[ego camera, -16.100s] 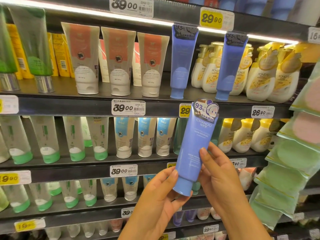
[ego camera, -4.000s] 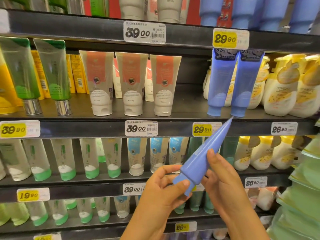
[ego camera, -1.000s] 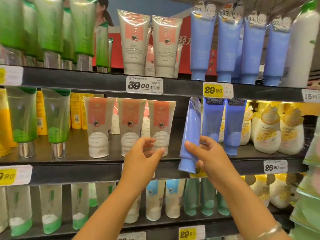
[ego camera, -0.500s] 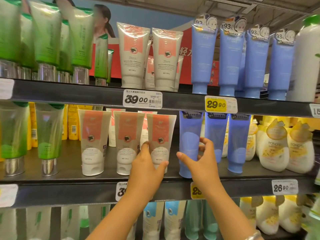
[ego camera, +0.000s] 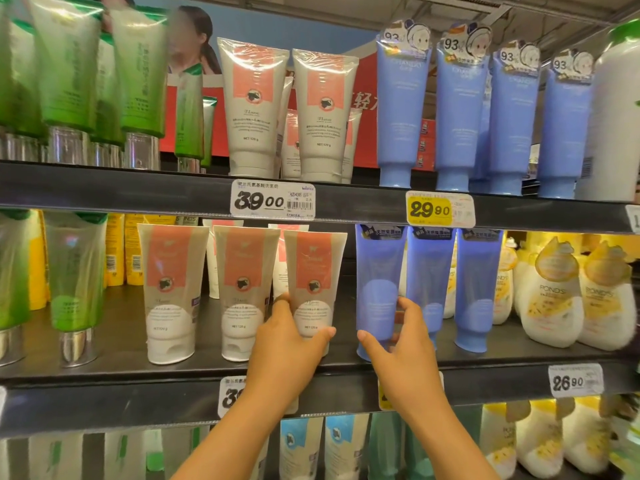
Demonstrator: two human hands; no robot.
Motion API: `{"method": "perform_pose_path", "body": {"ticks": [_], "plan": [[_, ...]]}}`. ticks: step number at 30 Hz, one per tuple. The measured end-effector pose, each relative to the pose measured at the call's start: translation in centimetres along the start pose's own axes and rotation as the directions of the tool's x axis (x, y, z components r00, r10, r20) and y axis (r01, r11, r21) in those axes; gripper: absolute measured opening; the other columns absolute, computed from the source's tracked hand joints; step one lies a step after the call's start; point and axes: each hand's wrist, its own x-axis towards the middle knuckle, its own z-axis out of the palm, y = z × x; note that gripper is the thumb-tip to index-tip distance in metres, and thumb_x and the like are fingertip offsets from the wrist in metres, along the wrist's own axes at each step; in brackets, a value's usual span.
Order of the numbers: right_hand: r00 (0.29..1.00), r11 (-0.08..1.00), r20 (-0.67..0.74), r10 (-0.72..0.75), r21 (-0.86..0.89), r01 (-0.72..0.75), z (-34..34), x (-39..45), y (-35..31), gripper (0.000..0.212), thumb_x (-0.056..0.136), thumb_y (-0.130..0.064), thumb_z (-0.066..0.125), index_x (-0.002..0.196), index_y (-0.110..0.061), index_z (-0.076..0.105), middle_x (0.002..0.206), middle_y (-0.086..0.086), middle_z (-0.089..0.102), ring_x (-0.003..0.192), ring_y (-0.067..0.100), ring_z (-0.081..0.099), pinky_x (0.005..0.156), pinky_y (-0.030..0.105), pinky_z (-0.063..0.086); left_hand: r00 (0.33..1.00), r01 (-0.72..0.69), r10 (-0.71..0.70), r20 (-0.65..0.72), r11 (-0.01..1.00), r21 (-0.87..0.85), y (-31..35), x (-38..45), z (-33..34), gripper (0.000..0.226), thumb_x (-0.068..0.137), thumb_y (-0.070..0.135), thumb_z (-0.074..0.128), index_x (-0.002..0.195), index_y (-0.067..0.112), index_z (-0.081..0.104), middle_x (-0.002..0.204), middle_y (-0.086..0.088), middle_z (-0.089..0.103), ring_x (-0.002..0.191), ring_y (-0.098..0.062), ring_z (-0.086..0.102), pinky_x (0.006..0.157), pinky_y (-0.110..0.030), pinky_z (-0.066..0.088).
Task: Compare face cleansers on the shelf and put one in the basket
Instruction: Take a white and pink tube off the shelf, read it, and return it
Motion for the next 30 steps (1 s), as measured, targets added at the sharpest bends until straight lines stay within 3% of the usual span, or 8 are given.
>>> {"method": "perform_pose_path", "body": {"ticks": [5, 9, 13, 20, 24, 27, 30], "plan": [[0.999, 0.998, -0.008, 0.035, -0.048, -0.035, 0.0, 0.4, 0.1, 0.055, 0.081, -0.018, 0.071, 0.126, -0.019, 0.039, 0.123, 0.002, 0.051, 0.106, 0.022, 0.055, 0.089, 0.039, 0.048, 1.0, 0.012, -0.012, -0.011, 1.0, -0.017, 0.1, -0.1, 0.1, 0.068, 0.076, 0.031, 0.074, 0.133, 0.019, 0.039, 0.123, 0.002, 0.058, 0.107, -0.016, 0.056, 0.081, -0.023, 0.044], [0.998, 0.993, -0.039, 0.049, -0.11, -0.053, 0.2, 0.6, -0.1, 0.06, 0.082, -0.021, 0.07, 0.131, -0.014, 0.037, 0.129, 0.004, 0.049, 0.11, 0.024, 0.054, 0.089, 0.038, 0.046, 1.0, 0.016, -0.016, -0.001, 0.996, -0.083, 0.4, -0.4, -0.2, 0.051, 0.073, 0.027, 0.077, 0.111, 0.029, 0.043, 0.103, 0.01, 0.055, 0.089, -0.008, 0.052, 0.068, -0.014, 0.042], [0.997, 0.988, -0.064, 0.051, -0.145, -0.059, 0.3, 0.6, -0.3, 0.06, 0.083, -0.022, 0.07, 0.132, -0.012, 0.037, 0.13, 0.006, 0.049, 0.11, 0.025, 0.053, 0.085, 0.039, 0.047, 0.999, 0.018, -0.012, 0.041, 0.99, -0.137, 0.8, -0.8, -0.7, 0.048, 0.072, 0.027, 0.078, 0.099, 0.036, 0.039, 0.085, 0.024, 0.048, 0.075, 0.006, 0.049, 0.052, -0.006, 0.035], [0.995, 0.984, -0.069, 0.07, -0.158, -0.081, 0.2, 0.6, -0.5, 0.059, 0.083, -0.022, 0.07, 0.131, -0.013, 0.038, 0.128, 0.007, 0.05, 0.106, 0.027, 0.055, 0.083, 0.041, 0.048, 0.992, 0.084, -0.061, 0.108, 0.969, -0.233, 2.1, -1.8, -2.1, 0.041, 0.07, 0.028, 0.079, 0.088, 0.038, 0.044, 0.087, 0.016, 0.059, 0.076, 0.004, 0.057, 0.046, -0.005, 0.041], [0.996, 0.986, -0.07, 0.06, -0.151, -0.07, -0.5, 0.2, -0.7, 0.057, 0.084, -0.023, 0.067, 0.132, -0.015, 0.038, 0.13, 0.004, 0.049, 0.102, 0.027, 0.057, 0.084, 0.045, 0.048, 0.982, 0.137, -0.078, 0.175, 0.925, -0.355, 3.0, -2.9, -3.1, 0.035, 0.071, 0.026, 0.078, 0.086, 0.035, 0.048, 0.081, 0.013, 0.063, 0.059, 0.008, 0.063, 0.042, -0.004, 0.041], [0.996, 0.996, -0.09, 0.001, -0.086, -0.009, -1.4, -0.4, -1.3, 0.039, 0.087, -0.023, 0.064, 0.121, -0.018, 0.047, 0.117, 0.001, 0.054, 0.086, 0.014, 0.058, 0.072, 0.027, 0.046, 0.978, 0.132, -0.048, 0.204, 0.895, -0.425, 3.5, -4.1, -3.6, 0.032, 0.072, 0.025, 0.077, 0.088, 0.034, 0.051, 0.082, 0.013, 0.065, 0.062, 0.013, 0.062, 0.044, -0.004, 0.042], [0.997, 0.994, -0.074, -0.008, 0.105, 0.016, -2.0, -1.5, -2.4, 0.013, 0.087, -0.019, 0.063, 0.098, -0.024, 0.056, 0.095, -0.005, 0.061, 0.078, 0.003, 0.059, 0.065, 0.015, 0.046, 0.978, 0.124, -0.027, 0.208, 0.875, -0.469, 3.4, -5.6, -3.7, 0.031, 0.073, 0.023, 0.076, 0.091, 0.034, 0.054, 0.081, 0.013, 0.068, 0.068, 0.009, 0.064, 0.048, -0.004, 0.044]]}}
